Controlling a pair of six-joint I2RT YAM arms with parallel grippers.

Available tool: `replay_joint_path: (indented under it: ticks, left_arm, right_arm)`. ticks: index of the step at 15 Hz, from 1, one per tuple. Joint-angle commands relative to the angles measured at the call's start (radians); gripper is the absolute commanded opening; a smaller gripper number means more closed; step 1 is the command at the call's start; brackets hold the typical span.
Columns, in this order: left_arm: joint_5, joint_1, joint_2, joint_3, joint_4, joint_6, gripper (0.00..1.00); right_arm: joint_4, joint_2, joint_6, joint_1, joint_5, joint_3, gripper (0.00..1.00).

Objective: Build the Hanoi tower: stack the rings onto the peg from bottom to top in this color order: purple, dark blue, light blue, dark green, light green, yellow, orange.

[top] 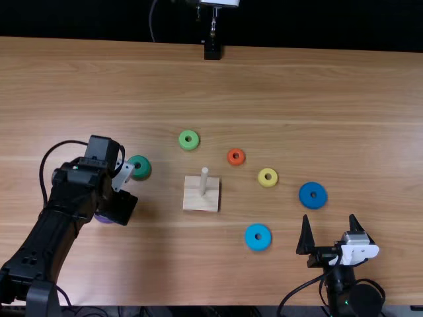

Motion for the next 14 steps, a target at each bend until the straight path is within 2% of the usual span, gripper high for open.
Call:
replay_joint_path:
  ticks: [1,5,6,8,9,14]
  left_arm:
    - [0.011,-0.023,-0.036,0.082,-0.042,-0.004,0.00]
    - [0.009,-0.131,-0.035,0.298,-0.198,-0.011,0.00]
    - [0.009,-0.170,-0.032,0.355,-0.228,-0.026,0.00]
    - [0.009,-0.225,-0.021,0.450,-0.296,-0.098,0.00]
    - [0.007,-0.251,-0.001,0.496,-0.322,-0.116,0.00]
    - [0.006,-0.337,0.120,0.679,-0.416,-0.146,0.00]
  right_arm:
    - [0.006,-0.013,0.002,-0.009,0.009,-0.010,1.00]
    - [0.006,-0.013,0.002,-0.009,0.009,-0.010,1.00]
    - [0.006,-0.013,0.002,-0.009,0.009,-0.010,1.00]
    - [0.006,-0.013,0.002,-0.009,0.009,-0.010,1.00]
    - [0.006,-0.013,0.002,-0.009,0.009,-0.010,1.00]
    - [0.006,-0.013,0.002,-0.009,0.009,-0.010,1.00]
